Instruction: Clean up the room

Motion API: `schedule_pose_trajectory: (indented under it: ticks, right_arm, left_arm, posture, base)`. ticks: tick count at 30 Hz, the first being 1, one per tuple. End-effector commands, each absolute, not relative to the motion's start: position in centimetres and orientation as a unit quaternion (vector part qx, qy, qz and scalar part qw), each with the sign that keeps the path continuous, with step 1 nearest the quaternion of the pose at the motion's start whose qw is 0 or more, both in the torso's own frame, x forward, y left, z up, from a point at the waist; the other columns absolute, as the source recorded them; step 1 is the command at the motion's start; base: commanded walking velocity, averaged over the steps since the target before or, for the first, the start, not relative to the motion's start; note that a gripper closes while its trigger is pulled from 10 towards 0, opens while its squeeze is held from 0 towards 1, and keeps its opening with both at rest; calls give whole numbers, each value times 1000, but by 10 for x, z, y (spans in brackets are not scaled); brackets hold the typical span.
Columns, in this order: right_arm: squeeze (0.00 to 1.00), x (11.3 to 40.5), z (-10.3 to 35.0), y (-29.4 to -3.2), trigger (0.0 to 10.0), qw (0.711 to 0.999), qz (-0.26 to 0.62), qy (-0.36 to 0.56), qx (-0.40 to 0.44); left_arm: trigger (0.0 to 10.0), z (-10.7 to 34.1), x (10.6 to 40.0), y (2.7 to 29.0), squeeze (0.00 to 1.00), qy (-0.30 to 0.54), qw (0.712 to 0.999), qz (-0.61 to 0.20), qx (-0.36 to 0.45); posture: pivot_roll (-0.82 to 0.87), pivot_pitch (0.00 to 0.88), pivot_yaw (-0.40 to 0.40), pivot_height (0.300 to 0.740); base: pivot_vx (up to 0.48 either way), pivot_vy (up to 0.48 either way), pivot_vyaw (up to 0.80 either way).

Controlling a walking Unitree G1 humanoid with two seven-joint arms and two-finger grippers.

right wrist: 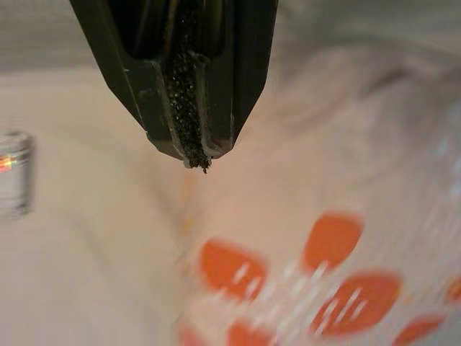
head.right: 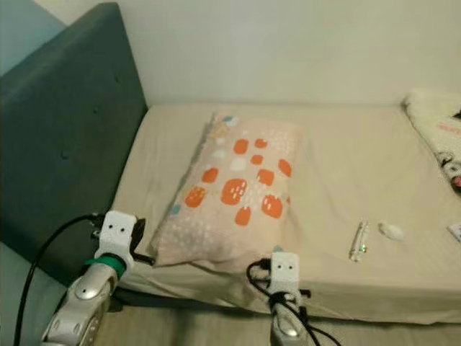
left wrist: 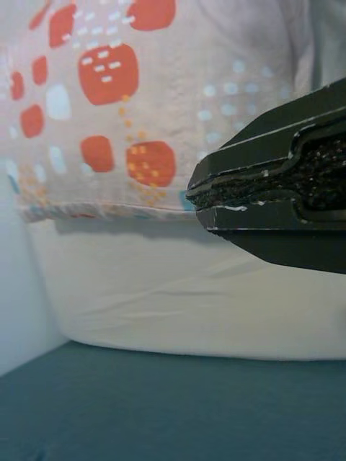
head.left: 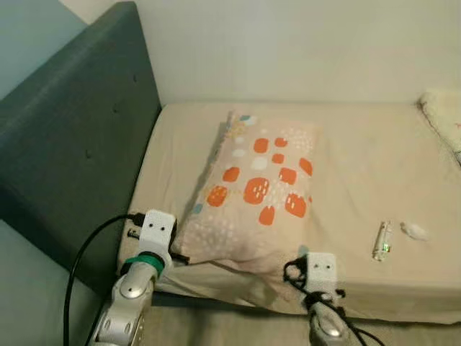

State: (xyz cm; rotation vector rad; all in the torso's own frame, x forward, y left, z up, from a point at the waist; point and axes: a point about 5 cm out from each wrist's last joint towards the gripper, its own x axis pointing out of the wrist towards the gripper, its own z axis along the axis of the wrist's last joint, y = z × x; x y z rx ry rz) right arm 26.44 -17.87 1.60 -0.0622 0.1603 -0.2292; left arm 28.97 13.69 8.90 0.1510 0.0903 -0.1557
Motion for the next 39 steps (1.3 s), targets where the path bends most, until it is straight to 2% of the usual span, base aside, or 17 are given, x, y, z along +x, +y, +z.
schedule_pose_trajectory:
  ticks: [1,9,14,16,20,23,33,39]
  right_arm:
    - [0,259,18,-184,10000,989,-129,64,-40]
    - [0,259,24,-183,10000,991,-115,47,-53]
    - [0,261,24,-167,10000,995,-65,52,-57]
    - [0,261,20,-162,10000,995,-50,64,-53]
    - [0,261,16,-159,10000,995,-38,77,-52]
    - [0,263,10,-164,10000,992,-42,109,-38]
    - [0,272,13,-172,10000,991,-43,117,-44]
    - [0,268,11,-170,10000,991,-42,120,-42]
  left_arm:
    - [10000,85,287,140,0,47,992,-83,76]
    - [10000,85,285,143,0,43,995,-75,56]
    - [10000,81,279,145,0,39,996,-59,48]
    - [10000,83,279,147,0,33,997,-50,46]
    - [10000,83,279,148,0,33,997,-43,48]
    - [10000,84,279,150,0,33,998,-21,45]
    - [10000,84,278,149,0,34,998,-28,46]
    - [10000,85,280,147,0,33,998,-28,41]
  posture:
    - [25,50,164,740]
    - [9,50,176,740]
    - [6,39,161,740]
    - [15,33,126,740]
    - [18,32,116,740]
    - [39,30,53,740]
    - [28,34,60,740]
    - [23,35,69,740]
  base:
    - [0,0,0]
    - [0,0,0]
    - [0,0,0]
    - [0,0,0]
    - [0,0,0]
    - [0,0,0]
    - [52,0,0]
    - [359,0,-624]
